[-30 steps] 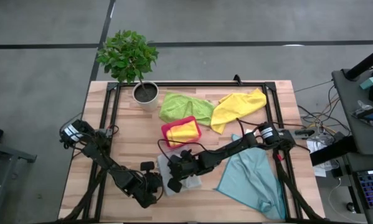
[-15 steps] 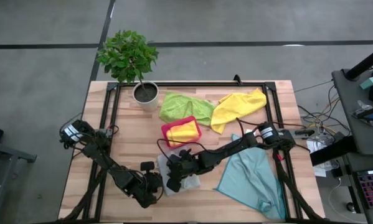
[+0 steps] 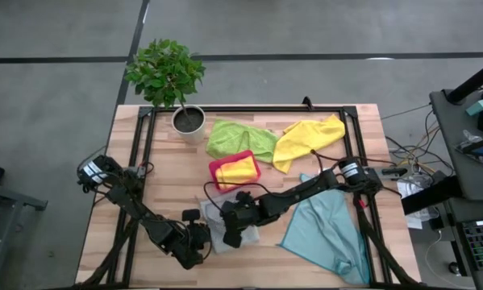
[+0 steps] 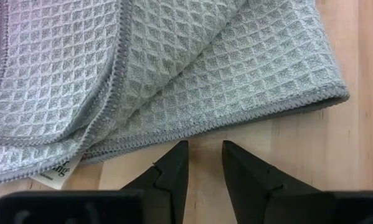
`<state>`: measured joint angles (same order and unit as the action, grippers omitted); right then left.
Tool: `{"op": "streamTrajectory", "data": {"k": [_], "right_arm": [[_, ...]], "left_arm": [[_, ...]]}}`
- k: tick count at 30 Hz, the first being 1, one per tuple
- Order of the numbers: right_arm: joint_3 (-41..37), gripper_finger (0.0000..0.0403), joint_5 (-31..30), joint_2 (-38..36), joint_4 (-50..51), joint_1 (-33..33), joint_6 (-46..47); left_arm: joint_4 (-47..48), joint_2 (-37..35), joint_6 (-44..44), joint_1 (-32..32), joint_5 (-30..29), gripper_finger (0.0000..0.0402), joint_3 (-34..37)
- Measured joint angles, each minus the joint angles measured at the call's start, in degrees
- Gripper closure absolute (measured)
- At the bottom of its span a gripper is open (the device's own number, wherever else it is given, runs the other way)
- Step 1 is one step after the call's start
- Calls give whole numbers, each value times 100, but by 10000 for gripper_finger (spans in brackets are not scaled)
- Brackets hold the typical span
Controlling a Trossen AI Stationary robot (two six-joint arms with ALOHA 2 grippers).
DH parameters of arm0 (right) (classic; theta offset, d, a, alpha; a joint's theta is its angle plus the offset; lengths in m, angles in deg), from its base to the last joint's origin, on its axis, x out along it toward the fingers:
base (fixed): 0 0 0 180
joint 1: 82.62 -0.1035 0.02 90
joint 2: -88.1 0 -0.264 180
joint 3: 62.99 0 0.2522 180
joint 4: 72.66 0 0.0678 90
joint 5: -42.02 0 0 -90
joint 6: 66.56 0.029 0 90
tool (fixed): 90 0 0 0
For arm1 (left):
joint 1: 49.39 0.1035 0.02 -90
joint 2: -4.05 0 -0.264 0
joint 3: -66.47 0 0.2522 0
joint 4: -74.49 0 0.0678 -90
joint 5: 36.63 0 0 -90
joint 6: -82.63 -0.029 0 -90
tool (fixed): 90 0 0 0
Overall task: Fold microfiber towels
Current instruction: Fold the gray microfiber cloth
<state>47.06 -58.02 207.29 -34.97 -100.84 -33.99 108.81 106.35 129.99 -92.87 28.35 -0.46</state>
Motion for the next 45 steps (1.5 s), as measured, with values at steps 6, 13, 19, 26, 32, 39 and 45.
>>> {"op": "streamTrajectory", "data": {"k": [6,13,19,26,32,39,45], "right_arm": [[-31,299,-1336,-172,1410,-117,-258],[-566,384,-1296,-172,684,-160,-596],[-1035,394,-683,-171,-799,-293,-661],[-1235,394,649,13,-2500,-473,-896],[-1006,394,650,8,-2590,-593,-1277],[-841,394,-904,-276,-1115,-593,-1389],[-906,394,-1803,-131,-537,-502,-1329]], "left_arm": [[-13,0,0,0,-2,317,2],[-17,0,2,-2,-2,317,2],[-20,0,2,-2,-11,317,2],[-20,0,0,-2,-17,317,-7],[35,-146,-11,1,133,317,-7],[101,-376,-7,-18,343,317,-7],[101,-376,-4,-19,332,317,-8]]}}
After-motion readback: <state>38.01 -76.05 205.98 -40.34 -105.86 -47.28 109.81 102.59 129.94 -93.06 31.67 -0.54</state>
